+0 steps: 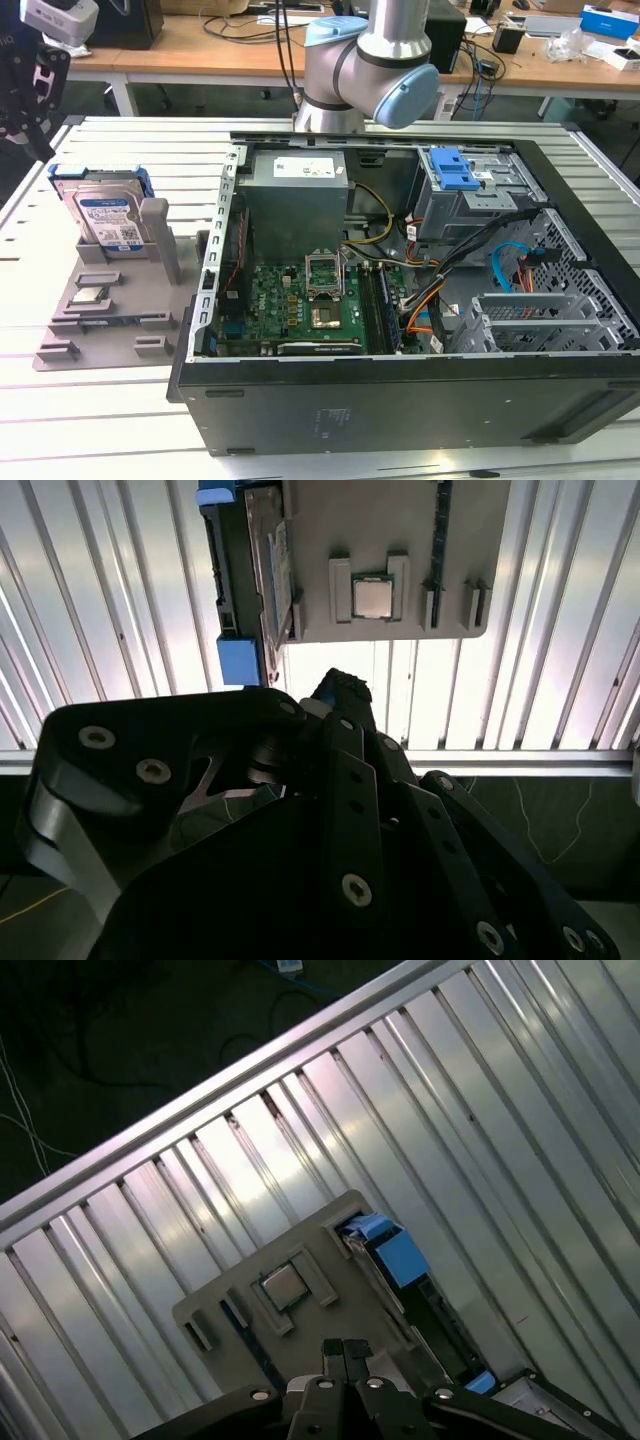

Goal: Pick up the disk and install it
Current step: 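Pick up the disk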

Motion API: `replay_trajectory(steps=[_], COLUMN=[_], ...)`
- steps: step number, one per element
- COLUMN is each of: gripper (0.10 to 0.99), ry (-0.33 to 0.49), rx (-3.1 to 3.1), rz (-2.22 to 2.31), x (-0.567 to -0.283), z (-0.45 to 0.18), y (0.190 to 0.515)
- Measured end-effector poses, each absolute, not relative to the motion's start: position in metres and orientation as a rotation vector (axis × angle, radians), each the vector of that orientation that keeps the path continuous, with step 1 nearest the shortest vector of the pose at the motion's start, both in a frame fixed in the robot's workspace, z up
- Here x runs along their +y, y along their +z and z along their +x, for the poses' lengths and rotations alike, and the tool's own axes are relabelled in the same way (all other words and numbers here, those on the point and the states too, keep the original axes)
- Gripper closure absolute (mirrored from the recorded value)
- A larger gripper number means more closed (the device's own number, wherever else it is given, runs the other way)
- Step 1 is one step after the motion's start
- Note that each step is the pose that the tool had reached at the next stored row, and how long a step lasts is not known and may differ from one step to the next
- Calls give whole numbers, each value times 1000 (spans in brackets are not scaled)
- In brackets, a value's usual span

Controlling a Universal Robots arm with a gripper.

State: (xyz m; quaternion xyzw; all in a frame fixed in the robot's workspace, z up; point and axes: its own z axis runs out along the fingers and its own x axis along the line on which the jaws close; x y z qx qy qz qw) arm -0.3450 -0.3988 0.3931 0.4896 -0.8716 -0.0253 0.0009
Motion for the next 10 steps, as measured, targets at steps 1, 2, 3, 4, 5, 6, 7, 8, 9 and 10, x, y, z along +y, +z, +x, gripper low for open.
replay_trajectory(steps=[1,2,3,4,5,6,7,8,9,10], gripper=[984,984,984,984,984,984,984,984,984,984], ry=[-79,-79,-79,-79,-79,-79,-79,-79,-79,-79], rx=[-2727,-2722,-2716,-2709,-2704,-2691,-2685,-2679,-2672,-2667], rz=[1553,1562,1572,1583,1592,1613,1623,1632,1643,1651], x=[-399,-399,-399,-399,-399,-399,-399,-399,-399,-399], z=[-345,-345,-345,-345,-345,-345,-345,-345,-345,-345], y=[393,393,393,393,393,393,393,393,393,393])
